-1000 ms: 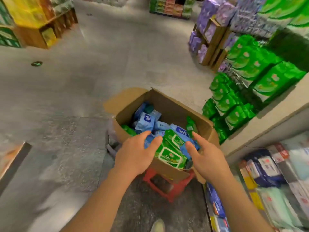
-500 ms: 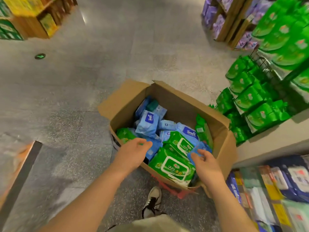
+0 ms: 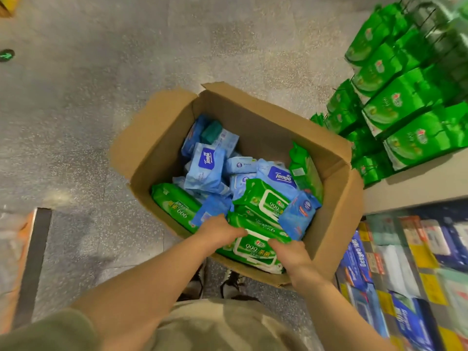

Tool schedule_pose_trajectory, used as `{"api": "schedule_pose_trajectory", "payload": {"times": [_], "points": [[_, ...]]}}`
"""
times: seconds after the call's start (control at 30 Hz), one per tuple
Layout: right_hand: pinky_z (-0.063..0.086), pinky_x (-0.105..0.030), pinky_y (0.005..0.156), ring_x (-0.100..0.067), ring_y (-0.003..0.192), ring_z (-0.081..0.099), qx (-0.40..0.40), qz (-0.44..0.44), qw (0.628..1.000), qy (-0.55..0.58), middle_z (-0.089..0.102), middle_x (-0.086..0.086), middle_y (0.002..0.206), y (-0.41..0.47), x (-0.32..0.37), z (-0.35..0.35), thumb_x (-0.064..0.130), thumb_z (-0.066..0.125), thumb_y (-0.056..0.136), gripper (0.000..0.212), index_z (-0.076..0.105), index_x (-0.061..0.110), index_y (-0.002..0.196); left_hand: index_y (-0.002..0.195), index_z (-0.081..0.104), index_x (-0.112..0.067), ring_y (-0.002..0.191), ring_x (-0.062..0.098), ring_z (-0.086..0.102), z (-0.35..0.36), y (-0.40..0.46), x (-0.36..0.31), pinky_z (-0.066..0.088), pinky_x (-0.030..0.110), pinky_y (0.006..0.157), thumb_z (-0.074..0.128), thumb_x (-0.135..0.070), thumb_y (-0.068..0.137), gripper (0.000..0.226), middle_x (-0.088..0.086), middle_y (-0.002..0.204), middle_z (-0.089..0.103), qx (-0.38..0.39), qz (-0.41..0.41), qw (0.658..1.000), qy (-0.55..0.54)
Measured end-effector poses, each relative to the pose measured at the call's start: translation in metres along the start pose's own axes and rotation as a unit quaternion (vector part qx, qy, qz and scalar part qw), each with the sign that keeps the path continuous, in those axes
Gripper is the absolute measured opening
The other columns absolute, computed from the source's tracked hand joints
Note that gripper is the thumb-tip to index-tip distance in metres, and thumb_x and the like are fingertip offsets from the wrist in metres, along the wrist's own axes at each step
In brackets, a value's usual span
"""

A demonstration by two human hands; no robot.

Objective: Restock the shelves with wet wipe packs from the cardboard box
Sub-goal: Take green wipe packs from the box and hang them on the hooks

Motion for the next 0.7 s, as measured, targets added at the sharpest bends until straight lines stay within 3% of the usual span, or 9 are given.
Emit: {"api": "schedule_pose_trajectory", "payload": {"times": [0.03, 0.1, 0.17, 0.23, 0.37, 0.47, 0.5, 0.6, 0.7], "points": [[0.050, -0.043, 0.099, -0.025, 0.098, 0.053, 0.001, 0.015, 1.000, 0.005, 0.045, -0.002, 0.098, 0.006, -0.003, 0.001, 0.027, 0.072, 0.094, 0.069, 0.034, -0.003, 0.143, 0.139, 0.056, -0.021, 0.125, 0.023, 0.057, 0.002, 0.005, -0.001, 0.047, 0.027, 0.094, 0.077, -0.046, 0.085, 0.063, 0.005, 0.141, 0.060, 0.009, 0.002, 1.000, 0.012], [0.050, -0.038, 0.090, -0.023, 0.096, 0.052, -0.014, 0.059, 0.997, 0.043, 0.039, 0.001, 0.089, 0.019, -0.011, 0.003, 0.023, 0.080, 0.088, 0.078, 0.028, -0.003, 0.140, 0.133, 0.060, -0.025, 0.119, 0.021, 0.061, 0.007, 0.014, -0.002, 0.050, 0.029, 0.099, 0.082, -0.041, 0.082, 0.058, 0.003, 0.135, 0.065, 0.029, 0.009, 0.999, 0.031], [0.051, -0.037, 0.087, -0.024, 0.090, 0.057, -0.023, 0.097, 0.991, 0.087, 0.048, -0.009, 0.097, 0.026, -0.013, 0.006, 0.021, 0.089, 0.077, 0.085, 0.024, 0.005, 0.129, 0.132, 0.061, -0.024, 0.119, 0.021, 0.062, 0.013, 0.022, -0.001, 0.051, 0.033, 0.102, 0.087, -0.038, 0.077, 0.063, 0.002, 0.133, 0.066, 0.037, 0.015, 0.998, 0.039], [0.057, -0.047, 0.088, -0.032, 0.097, 0.063, -0.036, 0.120, 0.985, 0.118, 0.053, -0.019, 0.112, 0.033, -0.015, 0.010, 0.018, 0.095, 0.065, 0.094, 0.023, 0.009, 0.123, 0.130, 0.061, -0.022, 0.120, 0.023, 0.063, 0.015, 0.028, 0.003, 0.052, 0.038, 0.103, 0.092, -0.036, 0.070, 0.069, 0.004, 0.132, 0.067, 0.026, 0.011, 0.999, 0.024], [0.055, -0.040, 0.066, -0.029, 0.084, 0.063, -0.040, 0.108, 0.980, 0.164, 0.051, -0.013, 0.095, 0.032, -0.012, 0.010, 0.005, 0.092, 0.070, 0.089, 0.025, 0.004, 0.129, 0.129, 0.052, -0.021, 0.119, 0.023, 0.061, 0.012, 0.032, 0.012, 0.050, 0.035, 0.101, 0.094, -0.033, 0.069, 0.075, 0.002, 0.129, 0.064, 0.011, 0.002, 1.000, -0.024], [0.061, -0.052, 0.082, -0.035, 0.093, 0.071, -0.021, 0.094, 0.974, 0.205, 0.063, -0.017, 0.105, 0.031, -0.011, 0.017, 0.015, 0.099, 0.045, 0.112, 0.031, 0.005, 0.133, 0.125, 0.040, -0.025, 0.113, 0.022, 0.063, 0.003, 0.030, 0.017, 0.051, 0.036, 0.098, 0.095, -0.031, 0.068, 0.079, -0.002, 0.123, 0.064, 0.001, 0.000, 0.997, -0.074], [0.061, -0.054, 0.082, -0.036, 0.092, 0.073, -0.012, 0.083, 0.972, 0.220, 0.067, -0.018, 0.109, 0.031, -0.008, 0.020, 0.015, 0.099, 0.044, 0.111, 0.035, 0.005, 0.134, 0.124, 0.038, -0.025, 0.111, 0.021, 0.063, -0.003, 0.028, 0.017, 0.052, 0.037, 0.098, 0.096, -0.033, 0.065, 0.083, -0.003, 0.120, 0.064, -0.003, 0.001, 0.996, -0.084], [0.062, -0.053, 0.080, -0.035, 0.091, 0.076, 0.027, 0.040, 0.961, 0.273, 0.075, -0.016, 0.109, 0.026, 0.007, 0.027, 0.005, 0.091, 0.069, 0.075, 0.051, 0.008, 0.134, 0.119, 0.047, -0.027, 0.104, 0.014, 0.065, -0.032, 0.019, 0.013, 0.054, 0.035, 0.096, 0.099, -0.043, 0.053, 0.086, -0.009, 0.114, 0.066, -0.020, 0.008, 0.993, -0.120], [0.063, -0.047, 0.081, -0.029, 0.092, 0.077, 0.089, 0.006, 0.949, 0.302, 0.078, -0.008, 0.108, 0.017, 0.023, 0.039, 0.019, 0.086, 0.080, 0.054, 0.062, 0.018, 0.129, 0.125, 0.058, -0.030, 0.098, 0.012, 0.072, -0.058, 0.013, 0.010, 0.056, 0.036, 0.096, 0.100, -0.038, 0.052, 0.085, -0.011, 0.108, 0.074, 0.001, 0.014, 0.976, -0.217]]}}
Point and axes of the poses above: each hand's wrist, its own y-axis towards the middle knuckle, its own z-axis out of the palm, x = y × z, the point moved 6 cm from there along y, towards the middle knuckle
